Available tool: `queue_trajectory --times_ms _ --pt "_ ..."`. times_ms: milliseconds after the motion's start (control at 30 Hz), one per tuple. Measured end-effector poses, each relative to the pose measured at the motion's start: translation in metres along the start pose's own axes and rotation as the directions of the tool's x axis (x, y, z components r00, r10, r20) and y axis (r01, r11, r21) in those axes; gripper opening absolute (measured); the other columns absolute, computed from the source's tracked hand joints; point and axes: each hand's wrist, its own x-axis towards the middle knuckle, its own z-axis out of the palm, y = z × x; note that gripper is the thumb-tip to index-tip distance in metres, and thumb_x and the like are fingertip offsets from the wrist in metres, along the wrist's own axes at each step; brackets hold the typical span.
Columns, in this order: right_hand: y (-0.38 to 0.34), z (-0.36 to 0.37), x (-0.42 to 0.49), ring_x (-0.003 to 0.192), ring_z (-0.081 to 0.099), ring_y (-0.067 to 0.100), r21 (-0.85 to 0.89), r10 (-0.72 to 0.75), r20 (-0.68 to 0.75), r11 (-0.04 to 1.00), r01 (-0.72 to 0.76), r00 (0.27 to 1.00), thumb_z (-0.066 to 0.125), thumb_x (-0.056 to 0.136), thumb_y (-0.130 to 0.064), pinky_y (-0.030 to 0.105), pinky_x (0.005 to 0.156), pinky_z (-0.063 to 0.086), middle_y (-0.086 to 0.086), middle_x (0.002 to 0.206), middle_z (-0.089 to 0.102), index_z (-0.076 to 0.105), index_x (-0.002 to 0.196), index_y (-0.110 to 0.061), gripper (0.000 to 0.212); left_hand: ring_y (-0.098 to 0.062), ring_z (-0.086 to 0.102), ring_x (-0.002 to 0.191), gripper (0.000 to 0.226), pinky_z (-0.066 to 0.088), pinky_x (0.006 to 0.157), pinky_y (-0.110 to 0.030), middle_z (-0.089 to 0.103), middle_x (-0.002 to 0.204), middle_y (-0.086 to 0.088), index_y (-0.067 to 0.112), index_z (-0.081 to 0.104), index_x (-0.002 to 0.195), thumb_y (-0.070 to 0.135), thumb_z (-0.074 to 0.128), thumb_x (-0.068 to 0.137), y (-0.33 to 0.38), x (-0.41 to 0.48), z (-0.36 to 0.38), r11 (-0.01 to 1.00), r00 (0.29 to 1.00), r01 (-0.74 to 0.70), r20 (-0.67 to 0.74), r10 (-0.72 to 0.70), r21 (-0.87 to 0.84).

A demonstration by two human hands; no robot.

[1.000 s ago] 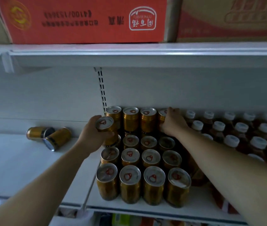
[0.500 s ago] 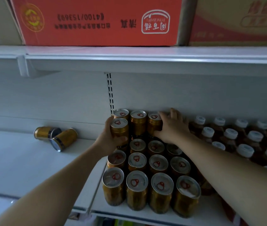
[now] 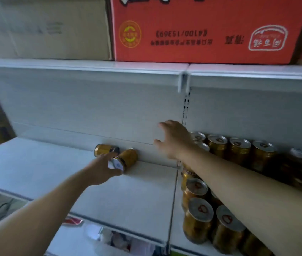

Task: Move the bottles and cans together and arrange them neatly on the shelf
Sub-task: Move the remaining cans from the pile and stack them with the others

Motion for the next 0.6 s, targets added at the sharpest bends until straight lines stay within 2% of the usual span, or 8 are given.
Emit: queue_trajectory --times_ms 67,167,267,400,467,533,600 --pt "-0.036 0.023 0.012 0.132 0.037 0.030 0.013 0.036 0.048 0.999 -0.037 0.998 0.053 0.090 -0.047 0.037 0.107 0.032 0.012 0.143 0.043 0.039 0.142 -0.013 0.064 -0.022 0.046 0.119 0.069 0.035 0.088 -0.024 0.044 0.138 -0.009 0.021 0.040 0.139 0.032 0.073 0.080 -0.036 0.000 -0.019 0.999 1.000 -0.004 0.015 0.003 0.051" --pt "-0.084 0.066 0.025 0.128 0.039 0.030 0.071 0.169 0.173 0.981 -0.183 0.970 0.054 0.088 -0.047 0.036 0.103 0.036 0.012 0.137 0.046 0.044 0.137 -0.015 0.059 -0.021 0.037 0.131 0.072 0.028 0.102 -0.027 0.034 0.148 -0.005 0.021 0.036 0.142 0.038 0.070 0.082 -0.084 -0.003 -0.047 0.996 0.998 0.010 0.064 -0.016 0.093" --pt "-0.116 0.103 0.032 0.122 0.044 0.031 0.118 0.282 0.261 0.940 -0.320 0.923 0.056 0.085 -0.044 0.034 0.095 0.040 0.011 0.132 0.050 0.051 0.127 -0.015 0.051 -0.022 0.035 0.133 0.073 0.028 0.105 -0.029 0.031 0.150 -0.005 0.021 0.034 0.143 0.041 0.068 0.082 -0.126 -0.004 -0.070 0.993 0.993 0.012 0.118 -0.025 0.117" --pt "-0.137 0.135 0.041 0.102 0.056 0.027 0.249 0.404 0.260 0.849 -0.465 0.877 0.063 0.081 -0.038 0.026 0.071 0.038 0.008 0.117 0.060 0.061 0.107 -0.013 0.035 -0.023 0.036 0.133 0.073 0.029 0.104 -0.029 0.030 0.151 -0.006 0.020 0.033 0.144 0.041 0.068 0.083 -0.159 0.007 -0.089 0.994 0.986 -0.009 0.164 -0.009 0.112" --pt "-0.139 0.148 0.049 0.105 0.057 0.028 0.288 0.488 0.250 0.787 -0.546 0.836 0.066 0.080 -0.038 0.026 0.073 0.039 0.008 0.120 0.058 0.056 0.117 -0.015 0.045 -0.022 0.038 0.131 0.074 0.030 0.101 -0.027 0.031 0.150 -0.005 0.020 0.033 0.144 0.040 0.068 0.083 -0.167 0.018 -0.091 0.995 0.984 -0.031 0.180 0.013 0.097" --pt "-0.139 0.158 0.060 0.115 0.053 0.030 0.295 0.568 0.248 0.728 -0.619 0.785 0.067 0.079 -0.043 0.029 0.083 0.041 0.011 0.129 0.050 0.047 0.130 -0.016 0.060 -0.022 0.039 0.130 0.074 0.030 0.099 -0.025 0.032 0.149 -0.005 0.020 0.033 0.144 0.040 0.068 0.082 -0.171 0.033 -0.090 0.995 0.981 -0.056 0.189 0.040 0.084" --pt "-0.138 0.169 0.073 0.119 0.050 0.033 0.307 0.656 0.272 0.634 -0.710 0.704 0.067 0.079 -0.049 0.033 0.090 0.042 0.013 0.133 0.044 0.041 0.132 -0.016 0.068 -0.022 0.039 0.130 0.075 0.032 0.100 -0.027 0.032 0.149 -0.005 0.019 0.033 0.144 0.040 0.069 0.081 -0.171 0.049 -0.087 0.994 0.979 -0.081 0.194 0.066 0.069"
